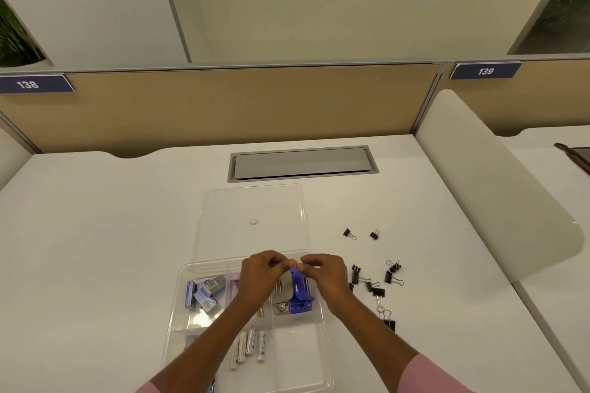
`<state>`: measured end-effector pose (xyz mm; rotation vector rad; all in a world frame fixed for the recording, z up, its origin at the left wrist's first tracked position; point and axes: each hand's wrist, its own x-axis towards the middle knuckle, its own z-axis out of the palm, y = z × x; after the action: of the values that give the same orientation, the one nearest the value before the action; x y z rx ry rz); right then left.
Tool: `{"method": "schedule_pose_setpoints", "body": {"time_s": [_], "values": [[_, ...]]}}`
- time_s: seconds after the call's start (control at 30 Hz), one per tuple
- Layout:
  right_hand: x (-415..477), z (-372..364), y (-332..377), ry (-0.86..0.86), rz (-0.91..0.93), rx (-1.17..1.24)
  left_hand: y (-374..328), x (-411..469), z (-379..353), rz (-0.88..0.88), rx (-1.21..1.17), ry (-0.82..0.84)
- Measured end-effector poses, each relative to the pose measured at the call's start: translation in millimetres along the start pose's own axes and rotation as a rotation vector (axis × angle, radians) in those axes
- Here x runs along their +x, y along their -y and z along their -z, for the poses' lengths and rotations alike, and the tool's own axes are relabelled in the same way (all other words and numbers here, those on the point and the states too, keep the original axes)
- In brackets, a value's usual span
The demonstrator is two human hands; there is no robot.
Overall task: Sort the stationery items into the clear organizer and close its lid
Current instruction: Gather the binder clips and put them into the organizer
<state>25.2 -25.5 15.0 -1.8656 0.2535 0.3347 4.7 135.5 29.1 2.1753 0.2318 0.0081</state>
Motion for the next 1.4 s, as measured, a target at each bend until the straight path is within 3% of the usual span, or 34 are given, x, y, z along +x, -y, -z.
{"method": "schedule_pose_setpoints", "body": {"time_s": [0.43, 0.67, 0.77, 0.9, 1.0, 1.17, 1.4], "values": [[-7.4, 70.6, -18.6, -0.177, -0.056, 0.198, -35.4, 21.8, -45.8, -0.061, -0.001, 0.159], [-0.1, 118.7, -31.9, -0.297, -0.082, 0.172, -56.5, 32.0, -79.5, -0.168, 0.152, 0.276], [2.4, 133.0, -39.2, -0.335, -0.099, 0.127, -59.6, 31.7, -92.1, -0.264, 0.359, 0.279], [-2.1, 144.6, -51.5, -0.274, -0.095, -0.048, -58.7, 29.4, -105.7, -0.494, 0.856, 0.323], [-8.3, 147.7, -61.0, -0.199, -0.079, -0.199, -60.6, 25.1, -112.0, -0.453, 1.098, 0.379], [-16.8, 147.4, -78.5, 0.012, -0.042, -0.418, -66.1, 18.1, -116.3, -0.357, 1.261, 0.471], [-19.4, 156.7, -92.7, 0.178, -0.038, -0.619, -65.3, 14.0, -119.1, -0.359, 1.302, 0.466]]}}
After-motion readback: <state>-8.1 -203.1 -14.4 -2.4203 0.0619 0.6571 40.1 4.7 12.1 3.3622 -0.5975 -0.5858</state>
